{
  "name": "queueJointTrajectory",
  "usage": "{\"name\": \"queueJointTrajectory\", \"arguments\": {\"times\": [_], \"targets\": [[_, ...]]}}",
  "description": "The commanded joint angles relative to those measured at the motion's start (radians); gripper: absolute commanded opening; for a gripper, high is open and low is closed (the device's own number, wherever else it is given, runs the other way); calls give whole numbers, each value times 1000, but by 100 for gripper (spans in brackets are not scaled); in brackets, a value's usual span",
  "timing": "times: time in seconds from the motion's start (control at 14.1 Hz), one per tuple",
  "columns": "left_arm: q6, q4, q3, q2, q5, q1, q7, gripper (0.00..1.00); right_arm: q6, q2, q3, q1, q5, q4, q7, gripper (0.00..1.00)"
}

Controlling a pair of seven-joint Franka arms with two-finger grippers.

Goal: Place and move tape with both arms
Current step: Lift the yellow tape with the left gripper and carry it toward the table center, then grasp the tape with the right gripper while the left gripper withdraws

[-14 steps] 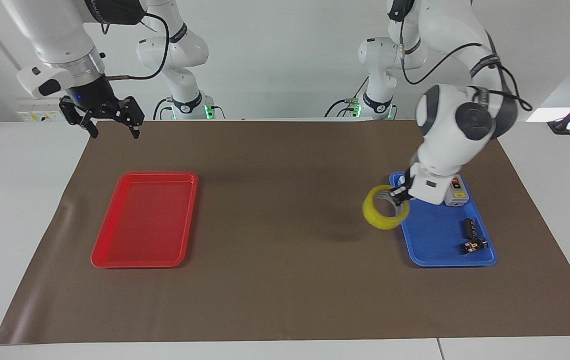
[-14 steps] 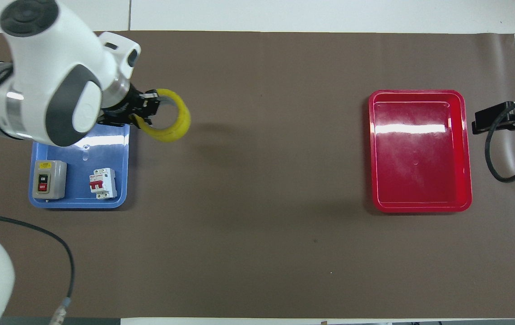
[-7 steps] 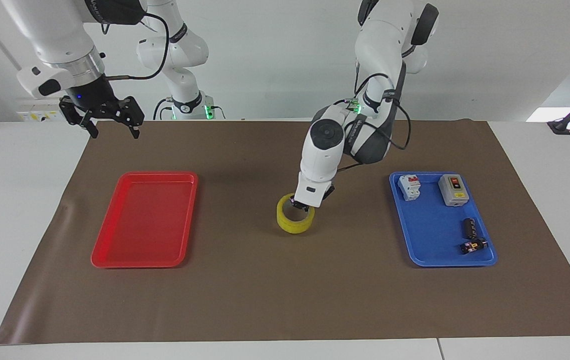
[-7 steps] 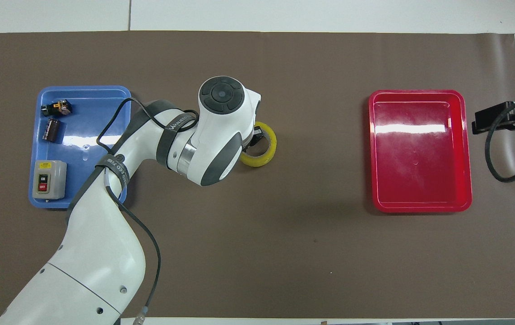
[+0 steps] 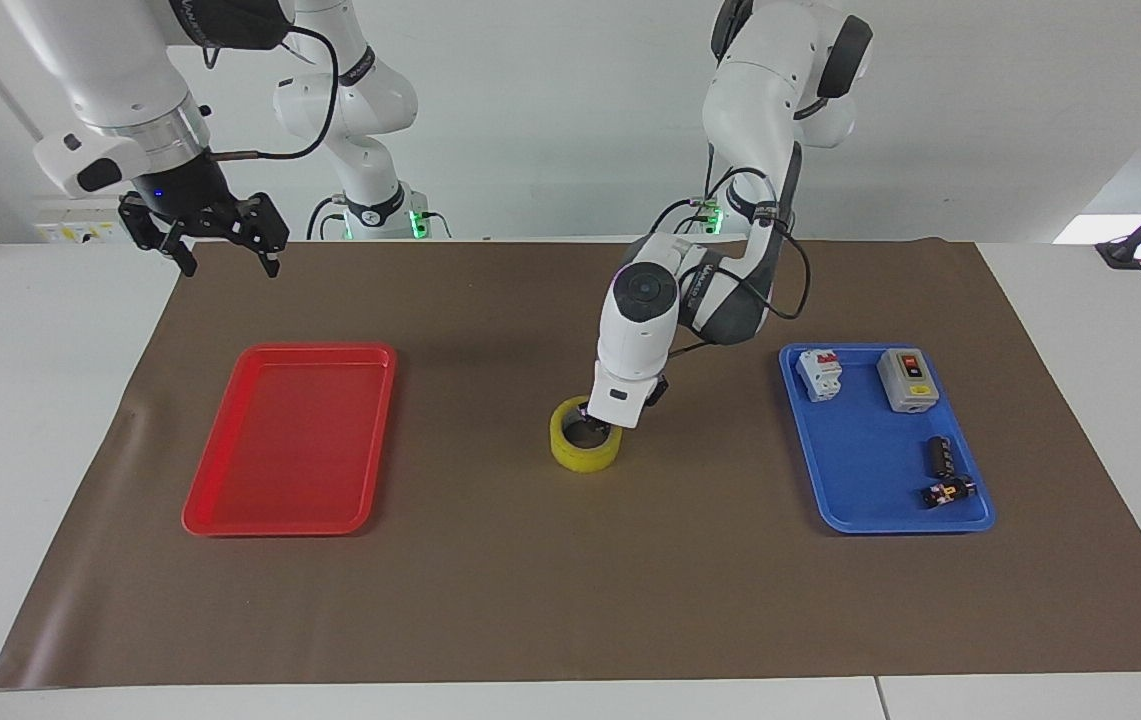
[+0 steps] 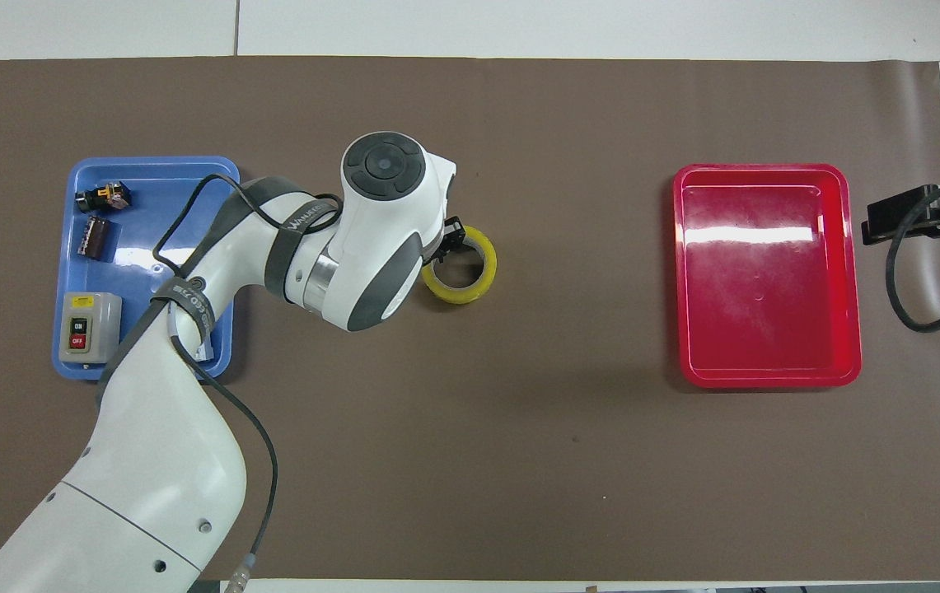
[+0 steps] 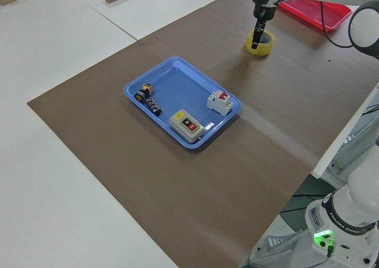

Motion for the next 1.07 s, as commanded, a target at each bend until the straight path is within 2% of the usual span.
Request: {"name": "queueJointTrajectory", "arguments": {"times": [0.0, 0.36, 0.5, 0.64, 0.85, 1.0], "targets": [[-141, -33, 17, -179, 26, 130, 56, 100, -3, -16, 6, -13, 16, -20, -14, 100], [-419, -38, 19, -357, 25, 407, 609, 100, -10, -22, 6, -2, 56, -41, -19, 100], [-487, -39, 19, -394, 25, 464, 766, 100, 25, -12, 7, 65, 57, -63, -22, 100], [-513, -85, 20, -432, 25, 487, 872, 100, 107, 56, 7, 122, 56, -67, -22, 100], [-473, -131, 17, -454, 26, 475, 892, 100, 261, 185, 7, 230, 56, -64, 10, 100], [-467, -192, 17, -492, 25, 481, 900, 100, 340, 250, 7, 342, 37, -66, 166, 100]]}}
